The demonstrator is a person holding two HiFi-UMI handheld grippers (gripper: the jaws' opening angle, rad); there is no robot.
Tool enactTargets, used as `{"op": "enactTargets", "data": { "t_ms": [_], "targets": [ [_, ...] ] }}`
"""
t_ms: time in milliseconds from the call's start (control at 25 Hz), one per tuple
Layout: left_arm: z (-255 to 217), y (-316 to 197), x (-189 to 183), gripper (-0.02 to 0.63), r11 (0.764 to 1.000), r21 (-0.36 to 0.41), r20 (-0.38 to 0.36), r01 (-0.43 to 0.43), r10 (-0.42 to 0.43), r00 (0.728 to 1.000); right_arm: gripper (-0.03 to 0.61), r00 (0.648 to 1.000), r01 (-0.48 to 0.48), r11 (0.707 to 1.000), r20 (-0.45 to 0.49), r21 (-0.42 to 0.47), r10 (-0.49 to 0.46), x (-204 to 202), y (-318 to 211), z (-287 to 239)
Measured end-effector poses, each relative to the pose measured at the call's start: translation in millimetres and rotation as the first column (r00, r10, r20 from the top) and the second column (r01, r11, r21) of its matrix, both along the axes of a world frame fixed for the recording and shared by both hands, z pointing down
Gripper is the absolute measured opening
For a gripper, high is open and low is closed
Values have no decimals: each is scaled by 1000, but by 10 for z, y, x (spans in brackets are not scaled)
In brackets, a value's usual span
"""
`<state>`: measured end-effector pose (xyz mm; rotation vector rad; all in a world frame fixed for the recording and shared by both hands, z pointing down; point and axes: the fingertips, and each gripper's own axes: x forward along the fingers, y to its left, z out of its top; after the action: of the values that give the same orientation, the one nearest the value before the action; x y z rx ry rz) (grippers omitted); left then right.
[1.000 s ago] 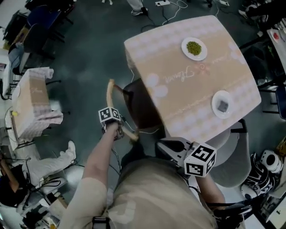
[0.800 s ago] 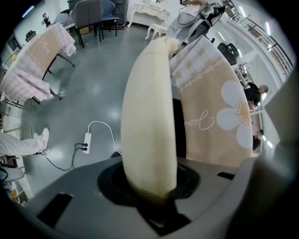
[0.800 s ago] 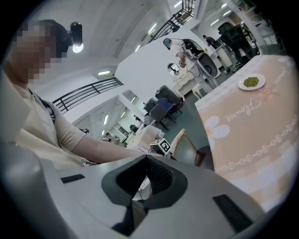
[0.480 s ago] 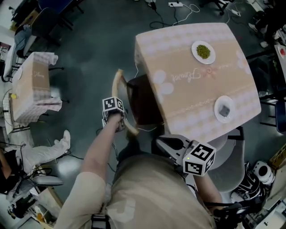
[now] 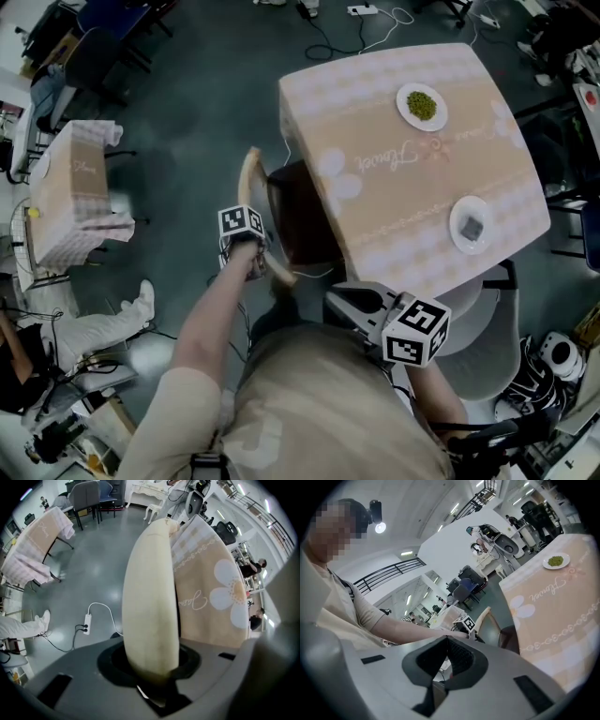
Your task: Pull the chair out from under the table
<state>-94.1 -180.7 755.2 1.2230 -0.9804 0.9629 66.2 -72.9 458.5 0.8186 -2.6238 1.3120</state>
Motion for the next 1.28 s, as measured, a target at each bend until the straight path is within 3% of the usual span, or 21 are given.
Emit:
{"op": "enactTargets", "data": {
  "t_ms": [520,960,1280],
  "targets": [
    [-88,-35,105,132,998,40,-67,56,-53,996,8,998,55,997,39,-51,-53,-50,32,10],
    [-92,-42,63,132,996,44,-102,81,-76,992,8,992,119,993,-26,-24,-120,-260,51,-28],
    [-91,-23,35,132,995,23,-113,101,-97,989,8,996,88,996,-16,-28,-88,-206,60,-31]
  ]
}}
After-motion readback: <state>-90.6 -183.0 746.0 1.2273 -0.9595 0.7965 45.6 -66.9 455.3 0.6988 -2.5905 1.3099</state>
